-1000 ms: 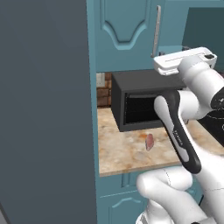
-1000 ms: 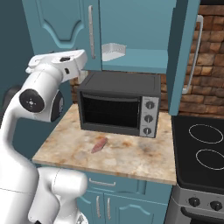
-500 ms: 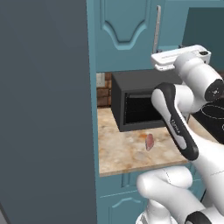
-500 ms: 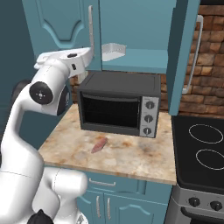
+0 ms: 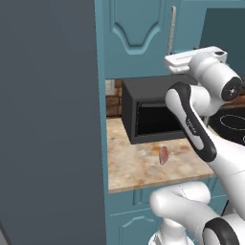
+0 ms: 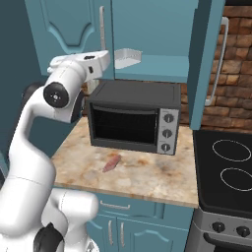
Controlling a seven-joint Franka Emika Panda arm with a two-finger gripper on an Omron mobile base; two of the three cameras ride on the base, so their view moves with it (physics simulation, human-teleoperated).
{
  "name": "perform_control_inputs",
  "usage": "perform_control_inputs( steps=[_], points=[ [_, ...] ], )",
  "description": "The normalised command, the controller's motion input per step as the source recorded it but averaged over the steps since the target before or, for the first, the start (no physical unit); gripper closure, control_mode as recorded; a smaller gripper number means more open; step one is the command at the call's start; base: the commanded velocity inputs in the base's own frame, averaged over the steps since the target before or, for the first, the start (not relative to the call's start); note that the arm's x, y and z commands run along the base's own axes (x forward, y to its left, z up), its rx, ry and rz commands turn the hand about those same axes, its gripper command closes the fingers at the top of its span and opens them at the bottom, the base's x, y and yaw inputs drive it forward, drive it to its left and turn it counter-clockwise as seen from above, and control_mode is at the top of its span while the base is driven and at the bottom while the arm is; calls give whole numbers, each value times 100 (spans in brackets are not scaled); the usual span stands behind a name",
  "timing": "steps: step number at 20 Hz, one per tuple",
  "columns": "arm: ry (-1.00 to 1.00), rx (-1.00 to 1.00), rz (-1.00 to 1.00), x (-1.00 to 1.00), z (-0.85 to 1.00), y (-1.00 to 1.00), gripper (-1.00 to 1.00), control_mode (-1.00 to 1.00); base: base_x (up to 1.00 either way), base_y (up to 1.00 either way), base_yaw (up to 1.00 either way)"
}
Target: Retrieve the tupperware from the cabinet, then place the raw meat into the tupperware to avoid contamination.
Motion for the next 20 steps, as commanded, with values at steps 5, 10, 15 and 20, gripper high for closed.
perform_control_inputs(
  steps=[5, 10, 15, 20],
  points=[
    [0, 0, 0, 27, -5, 0, -100, -100, 0, 0, 0],
    [0, 0, 0, 25, -5, 0, -100, -100, 0, 0, 0],
    [0, 0, 0, 25, -4, 0, -100, -100, 0, 0, 0],
    [0, 0, 0, 27, -5, 0, -100, -100, 0, 0, 0]
  ],
)
